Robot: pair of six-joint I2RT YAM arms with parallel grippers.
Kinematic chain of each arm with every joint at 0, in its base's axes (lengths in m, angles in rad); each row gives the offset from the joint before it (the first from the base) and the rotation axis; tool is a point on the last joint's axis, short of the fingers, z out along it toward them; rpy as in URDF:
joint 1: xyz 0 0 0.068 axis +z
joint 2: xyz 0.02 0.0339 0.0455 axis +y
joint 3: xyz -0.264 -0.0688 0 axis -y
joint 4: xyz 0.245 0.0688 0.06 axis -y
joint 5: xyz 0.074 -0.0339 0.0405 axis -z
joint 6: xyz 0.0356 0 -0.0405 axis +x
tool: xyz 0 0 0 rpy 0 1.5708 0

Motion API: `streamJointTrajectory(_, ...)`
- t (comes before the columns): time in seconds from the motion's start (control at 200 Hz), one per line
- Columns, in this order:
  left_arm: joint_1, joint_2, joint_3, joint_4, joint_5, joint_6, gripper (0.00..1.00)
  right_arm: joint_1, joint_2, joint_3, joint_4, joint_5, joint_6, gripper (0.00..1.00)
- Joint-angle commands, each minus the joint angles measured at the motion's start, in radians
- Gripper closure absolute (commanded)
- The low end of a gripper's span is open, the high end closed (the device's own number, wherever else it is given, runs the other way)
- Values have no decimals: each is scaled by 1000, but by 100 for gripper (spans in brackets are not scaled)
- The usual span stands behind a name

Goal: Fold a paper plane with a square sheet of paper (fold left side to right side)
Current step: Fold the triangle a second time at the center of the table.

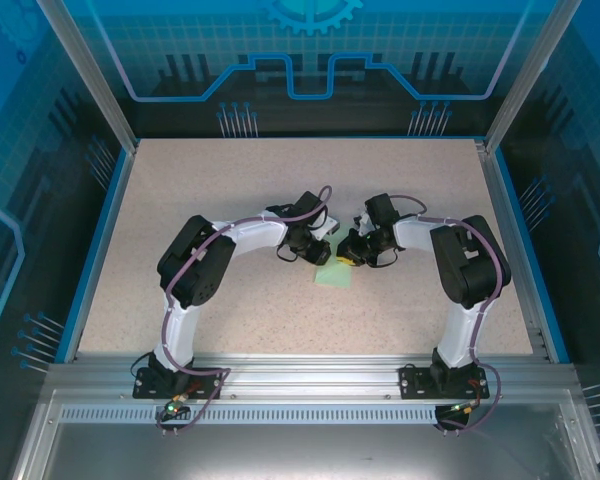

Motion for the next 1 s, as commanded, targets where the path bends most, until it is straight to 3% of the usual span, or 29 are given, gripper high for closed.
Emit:
streamJointTrajectory(0.0, 5, -38, 28, -17, -17, -7, 73, -9, 32, -40, -69, 74, -15, 86)
streamJointTrajectory(0.165, 19, -164, -23, -15, -38, -27, 53, -10, 37, -40, -61, 70, -12, 87)
streamJointTrajectory(0.255, 20, -242, -69, -12, -26, -41, 49, -10, 38, -39, -54, 67, -9, 87)
streamJointTrajectory(0.415, 9, -342, -180, 55, 124, -100, 49, -10, 42, -39, -48, 62, -6, 87)
streamJointTrajectory(0.55, -23, -337, -236, 130, 216, -156, 51, -10, 43, -37, -43, 60, -6, 86)
streamJointTrajectory(0.755, -44, -238, -221, 179, 279, -193, 53, -9, 44, -33, -52, 58, -11, 86)
streamJointTrajectory(0.995, -50, -164, -202, 166, 269, -183, 55, -9, 46, -29, -55, 54, -14, 86)
